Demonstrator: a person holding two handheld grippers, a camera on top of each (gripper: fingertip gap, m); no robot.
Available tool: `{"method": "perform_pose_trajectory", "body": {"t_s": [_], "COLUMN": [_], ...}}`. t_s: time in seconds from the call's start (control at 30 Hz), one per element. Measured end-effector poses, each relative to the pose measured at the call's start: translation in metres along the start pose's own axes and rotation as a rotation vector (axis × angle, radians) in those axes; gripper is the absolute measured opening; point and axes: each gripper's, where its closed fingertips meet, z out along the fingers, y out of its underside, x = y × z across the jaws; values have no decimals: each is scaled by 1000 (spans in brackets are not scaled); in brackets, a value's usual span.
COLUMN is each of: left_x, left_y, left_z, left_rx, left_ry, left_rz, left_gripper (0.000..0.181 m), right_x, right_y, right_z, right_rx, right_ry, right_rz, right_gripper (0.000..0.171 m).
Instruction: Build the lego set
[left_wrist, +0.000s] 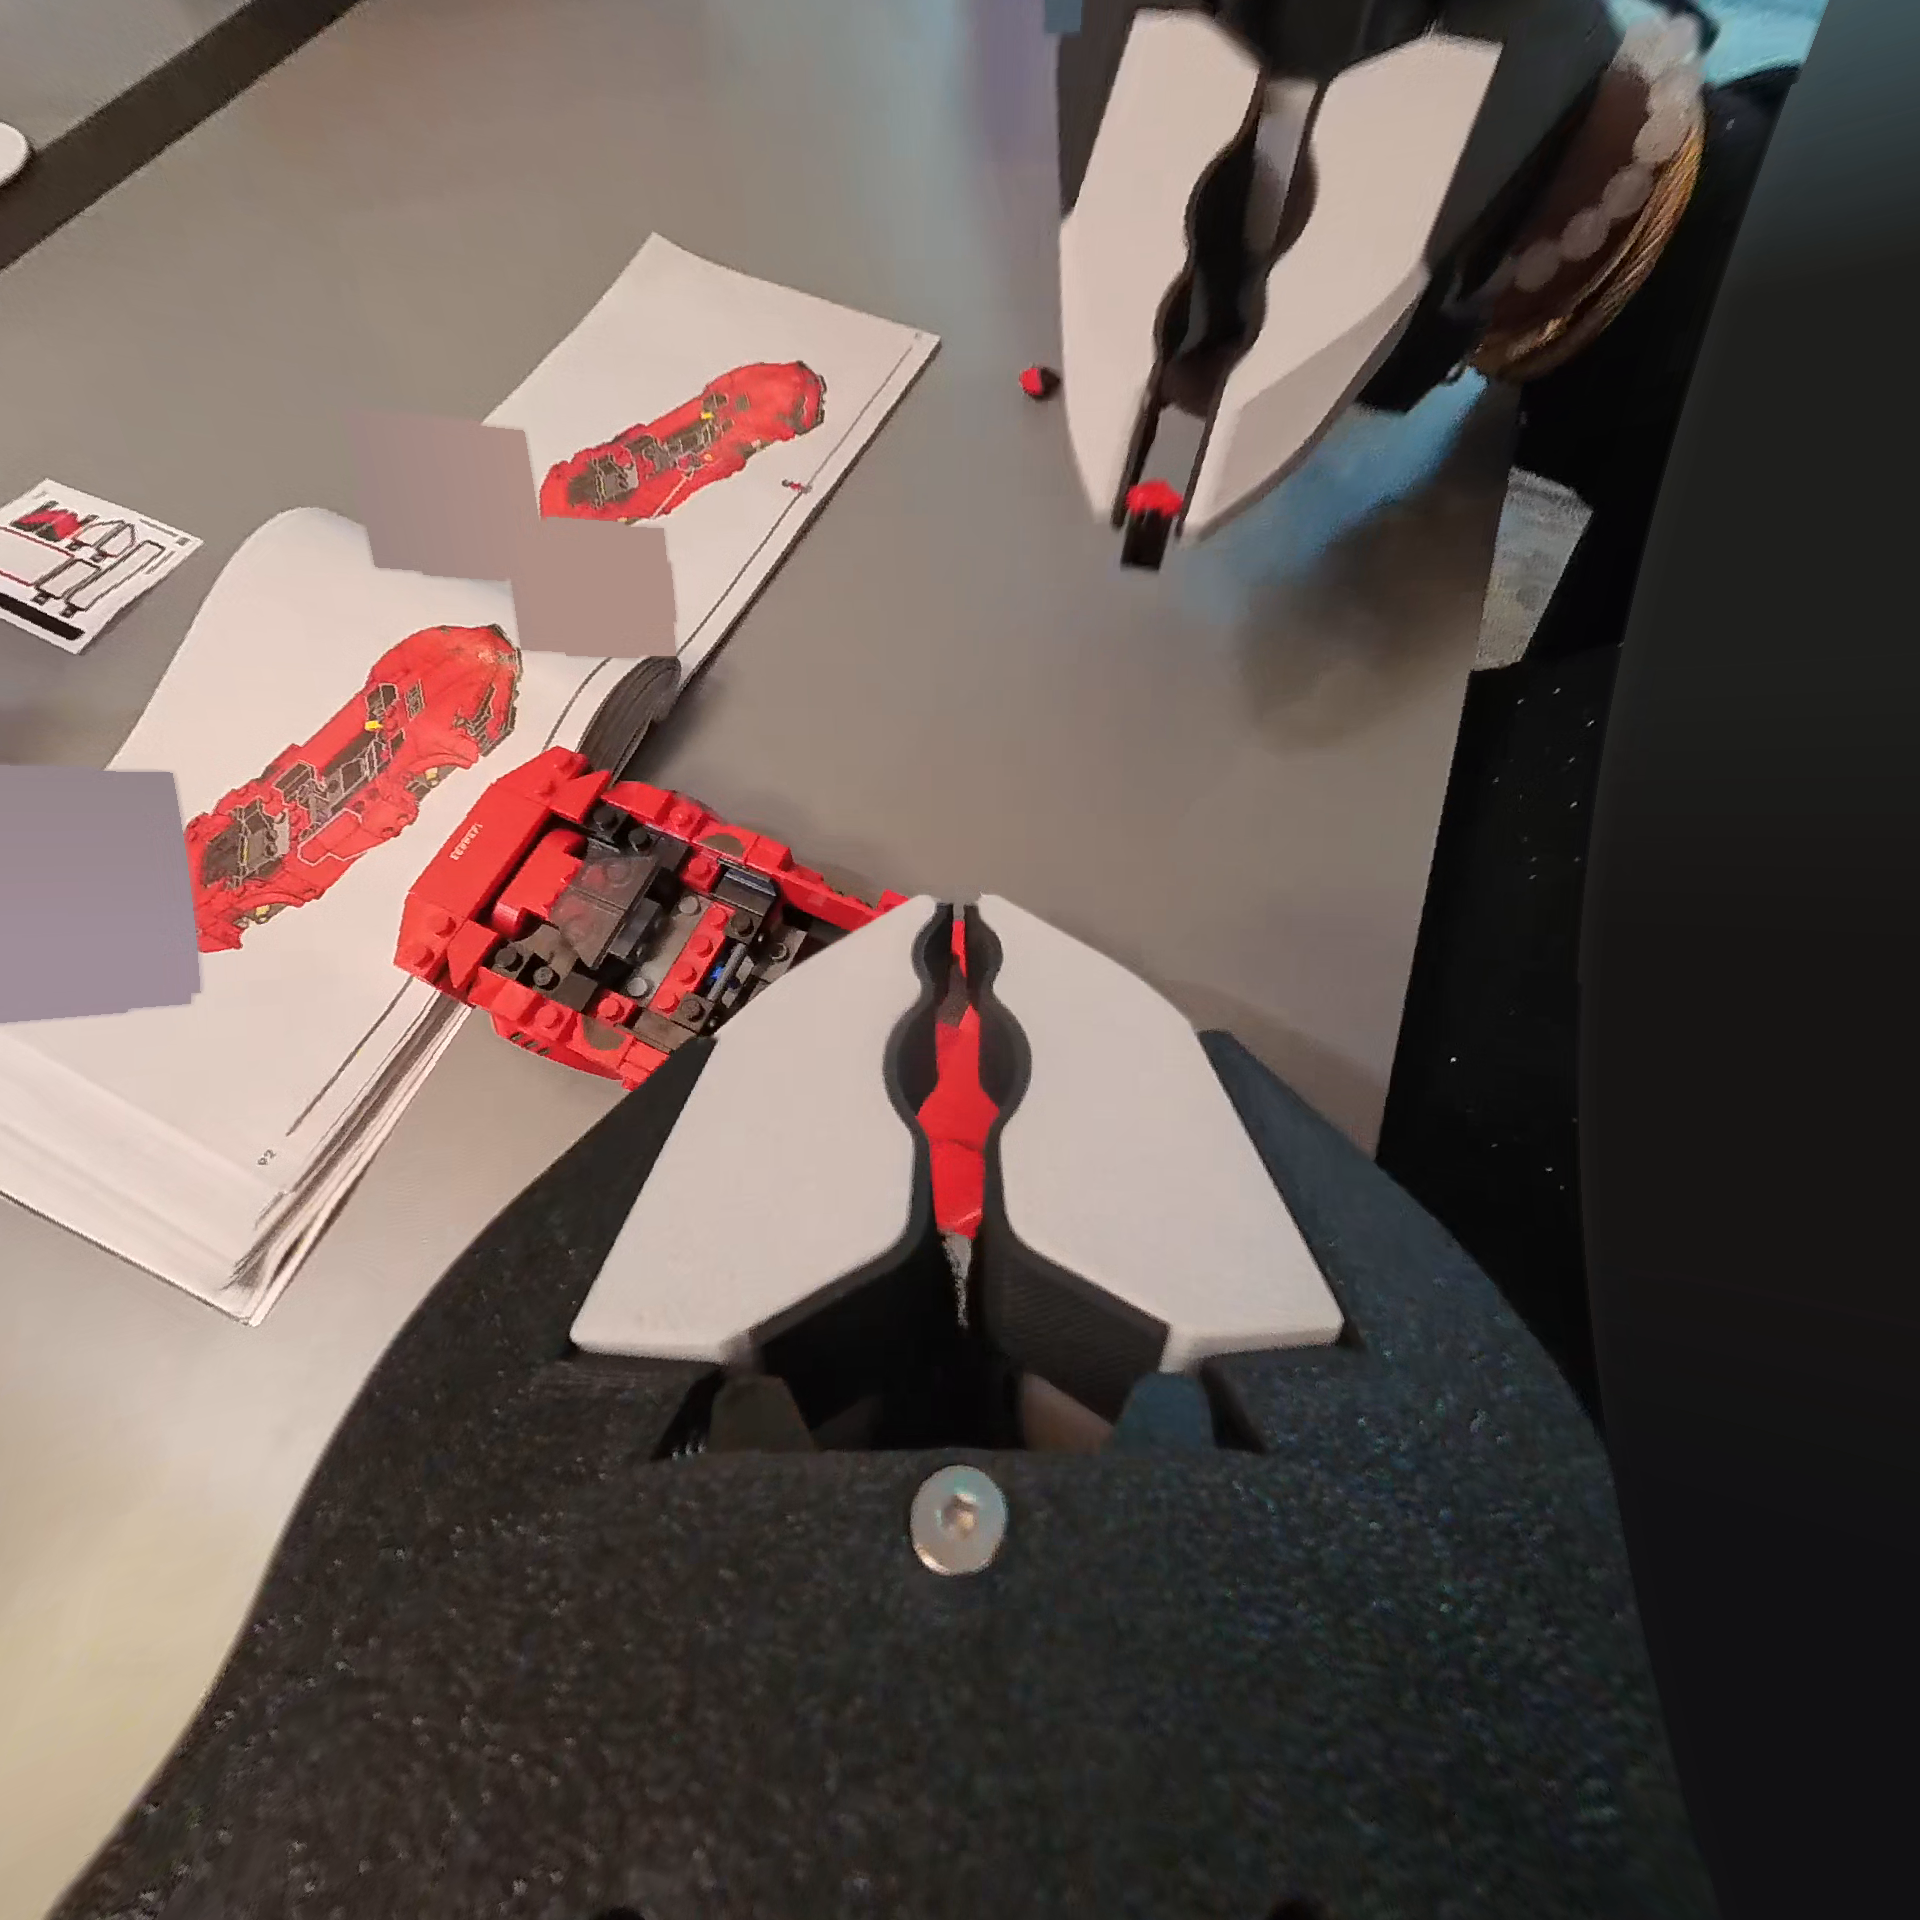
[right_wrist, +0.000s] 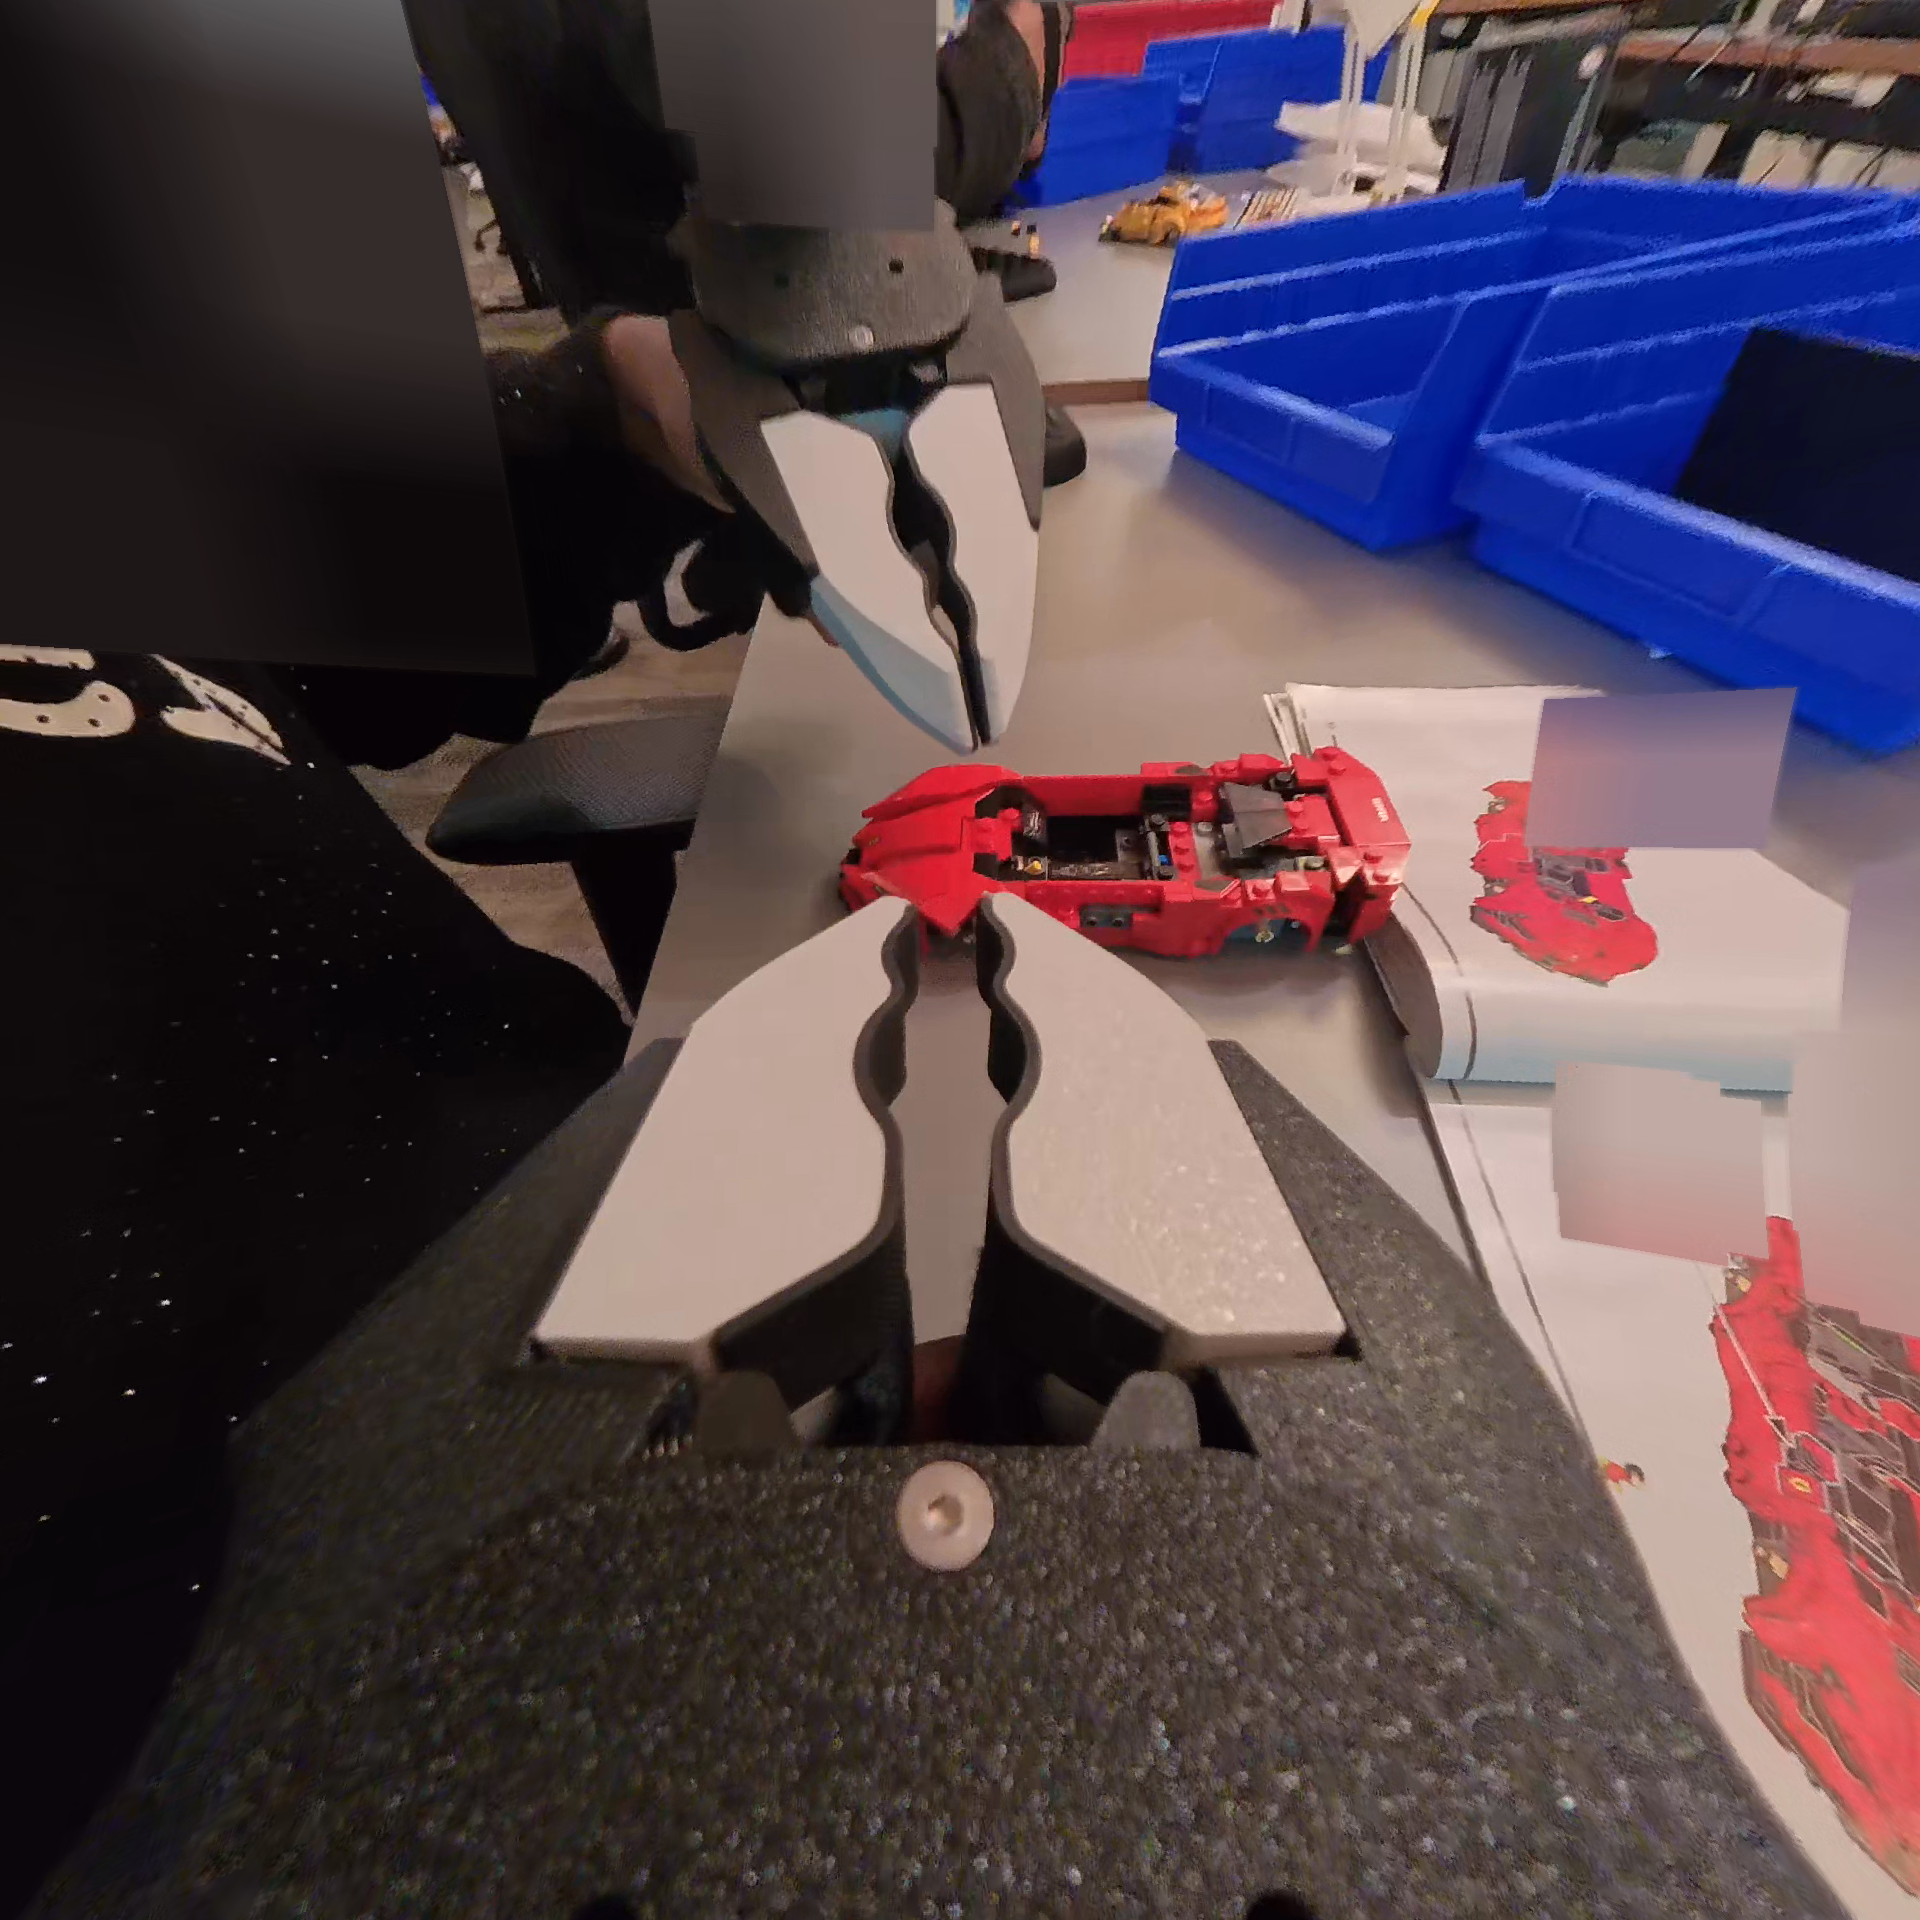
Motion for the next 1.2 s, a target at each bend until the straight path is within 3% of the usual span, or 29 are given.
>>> {"method": "perform_pose_trajectory", "body": {"t_s": [0.23,0.63,1.2], "left_x": [-10,2,9], "left_y": [10,-16,-18], "left_z": [7,-1,5], "left_rx": [-52,96,99], "left_ry": [17,28,30], "left_rz": [20,30,26], "left_gripper": [0,2,6], "right_x": [-1,5,3], "right_y": [3,5,2], "right_z": [-16,-34,-37], "right_rx": [8,41,46], "right_ry": [55,131,141], "right_rz": [2,27,15], "right_gripper": [10,10,10]}}
